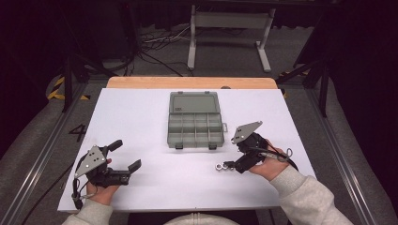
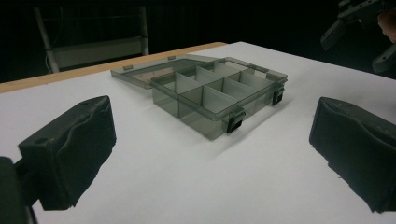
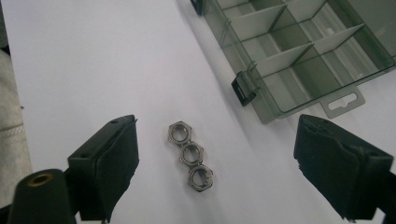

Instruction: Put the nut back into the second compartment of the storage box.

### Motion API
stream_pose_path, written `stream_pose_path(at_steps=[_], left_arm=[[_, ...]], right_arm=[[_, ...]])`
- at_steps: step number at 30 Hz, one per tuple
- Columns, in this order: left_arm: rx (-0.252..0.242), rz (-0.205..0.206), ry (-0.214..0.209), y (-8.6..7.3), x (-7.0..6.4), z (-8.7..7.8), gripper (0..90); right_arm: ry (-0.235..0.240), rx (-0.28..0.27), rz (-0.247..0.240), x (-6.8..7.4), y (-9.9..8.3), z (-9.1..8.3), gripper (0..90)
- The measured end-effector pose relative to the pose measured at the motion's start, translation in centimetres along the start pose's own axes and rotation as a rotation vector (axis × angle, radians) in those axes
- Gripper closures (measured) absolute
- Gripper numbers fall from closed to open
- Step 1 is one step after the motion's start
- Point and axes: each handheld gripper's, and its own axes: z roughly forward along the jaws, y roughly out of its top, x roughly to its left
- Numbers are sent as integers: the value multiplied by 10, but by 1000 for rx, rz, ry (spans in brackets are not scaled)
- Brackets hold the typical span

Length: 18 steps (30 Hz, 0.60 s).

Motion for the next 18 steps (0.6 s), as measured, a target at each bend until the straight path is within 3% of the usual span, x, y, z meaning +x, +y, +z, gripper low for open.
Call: stream_pose_path(at_steps=[11,18], left_arm=[[2,2,2,0,0,1,13],[3,2,4,0,0,0,13]], right_arm=[[49,173,-43,1,3,21,214],[79,262,-48,1,-1,32,326]])
